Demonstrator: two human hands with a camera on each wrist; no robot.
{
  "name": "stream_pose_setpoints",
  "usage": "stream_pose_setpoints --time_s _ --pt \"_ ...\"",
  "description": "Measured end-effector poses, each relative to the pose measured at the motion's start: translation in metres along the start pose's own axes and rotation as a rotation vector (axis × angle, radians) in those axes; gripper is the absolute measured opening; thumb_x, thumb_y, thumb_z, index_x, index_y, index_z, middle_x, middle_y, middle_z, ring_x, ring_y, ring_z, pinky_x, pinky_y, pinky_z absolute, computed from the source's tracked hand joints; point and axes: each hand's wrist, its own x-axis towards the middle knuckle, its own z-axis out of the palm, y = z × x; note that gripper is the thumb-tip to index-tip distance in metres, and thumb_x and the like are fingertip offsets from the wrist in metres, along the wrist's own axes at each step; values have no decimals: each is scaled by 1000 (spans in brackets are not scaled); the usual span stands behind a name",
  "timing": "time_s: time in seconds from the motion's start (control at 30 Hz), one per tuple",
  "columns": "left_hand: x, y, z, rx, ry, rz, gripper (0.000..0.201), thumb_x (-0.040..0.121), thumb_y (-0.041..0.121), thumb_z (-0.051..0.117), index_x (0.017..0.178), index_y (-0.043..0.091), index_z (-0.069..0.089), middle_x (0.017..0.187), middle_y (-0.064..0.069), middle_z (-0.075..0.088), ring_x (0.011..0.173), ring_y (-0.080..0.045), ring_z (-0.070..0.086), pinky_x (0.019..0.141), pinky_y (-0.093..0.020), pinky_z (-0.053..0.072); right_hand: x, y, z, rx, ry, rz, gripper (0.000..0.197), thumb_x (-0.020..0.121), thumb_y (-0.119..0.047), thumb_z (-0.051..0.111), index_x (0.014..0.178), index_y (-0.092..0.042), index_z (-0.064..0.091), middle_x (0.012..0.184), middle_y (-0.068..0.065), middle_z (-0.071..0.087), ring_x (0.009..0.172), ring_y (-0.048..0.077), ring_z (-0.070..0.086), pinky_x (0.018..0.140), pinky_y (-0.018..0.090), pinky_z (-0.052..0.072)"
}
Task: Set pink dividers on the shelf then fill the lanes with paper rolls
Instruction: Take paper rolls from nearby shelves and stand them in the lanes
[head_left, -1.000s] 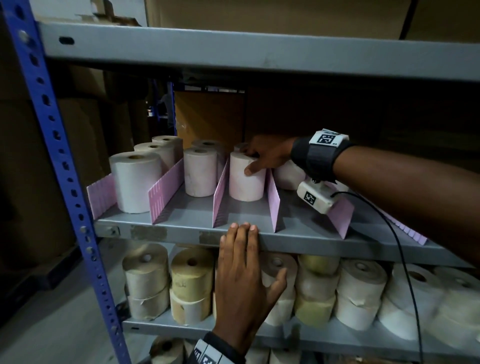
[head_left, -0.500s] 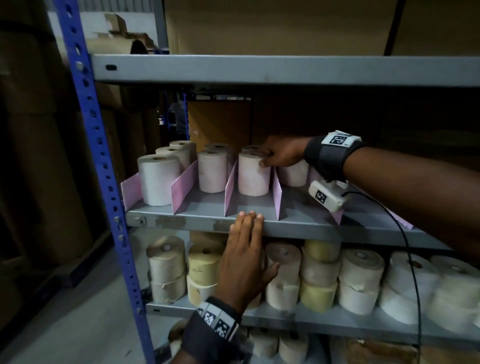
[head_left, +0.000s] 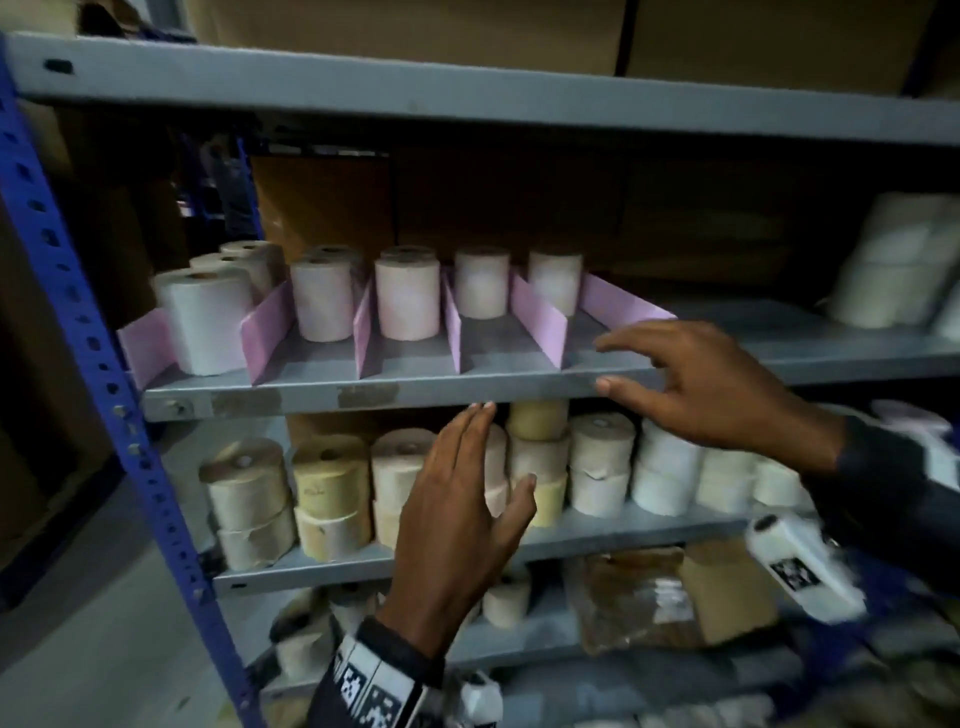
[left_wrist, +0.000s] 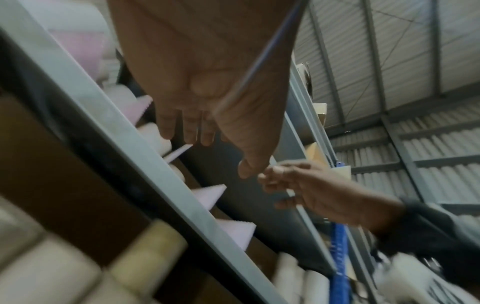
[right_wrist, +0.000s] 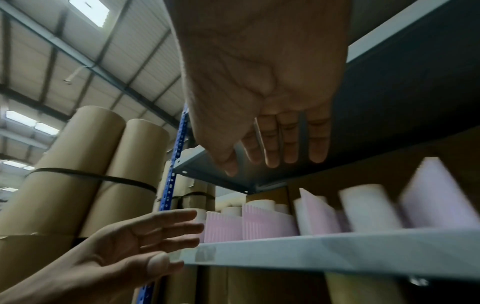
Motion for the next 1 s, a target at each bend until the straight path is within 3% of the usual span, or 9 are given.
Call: stream_pose_setpoints --time_s 0.13,0.27,0.37,0.43,0.6,0.77,0.83,0.93,1.0 --pt "-16 39 26 -90 -80 37 62 92 28 75 147 11 52 147 -4 56 136 -21 53 109 -38 48 -75 29 -14 93 87 174 54 83 -65 55 121 -29 68 119 -12 69 96 4 66 79 25 55" --pt "-14 78 58 -145 -157 120 57 94 35 72 145 16 54 140 2 59 125 -14 58 101 -26 49 -133 65 -25 106 130 299 55 81 -69 51 118 -32 69 117 -21 67 89 7 68 69 26 57" --pt "-8 112 84 -176 -186 175 55 94 42 67 143 21 55 135 6 62 119 -10 61 93 -20 48 -164 101 -31 117 148 377 49 83 -65 56 117 -32 69 113 -20 69 93 6 68 73 34 58" --pt "-2 137 107 -192 -183 213 53 92 43 66 141 25 55 130 9 64 113 -7 62 88 -15 45 -183 130 -39 102 164 413 52 82 -67 56 117 -30 69 113 -19 70 99 2 66 79 30 58" --pt "21 203 178 -262 -170 211 50 90 47 64 136 29 59 124 15 66 104 -1 62 85 -18 48 -215 211 -67 97 231 465 50 80 -66 57 114 -32 69 106 -22 71 97 -4 65 81 24 56" --pt "56 266 257 -334 -194 181 50 88 46 66 136 32 61 124 17 65 105 0 62 89 -33 54 -235 292 -104 119 397 523 37 80 -54 67 110 -31 72 97 -21 72 92 -6 66 84 24 55" --pt "71 283 279 -346 -198 182 51 87 47 66 134 29 62 122 16 66 104 0 63 90 -32 54 -235 317 -114 136 454 557 31 81 -43 73 108 -27 74 94 -18 73 90 -6 67 85 21 54" --pt "100 306 315 -337 -199 190 46 90 39 72 133 26 64 121 13 68 102 -3 65 91 -26 52 -226 355 -127 152 519 580 27 81 -35 76 104 -22 75 86 -18 71 84 -13 64 78 2 45" --pt "120 314 333 -342 -226 174 45 91 36 74 134 28 63 123 12 68 101 -3 65 90 -25 53 -213 374 -130 153 542 595 26 82 -35 74 104 -21 75 89 -13 74 85 -7 66 82 9 48"
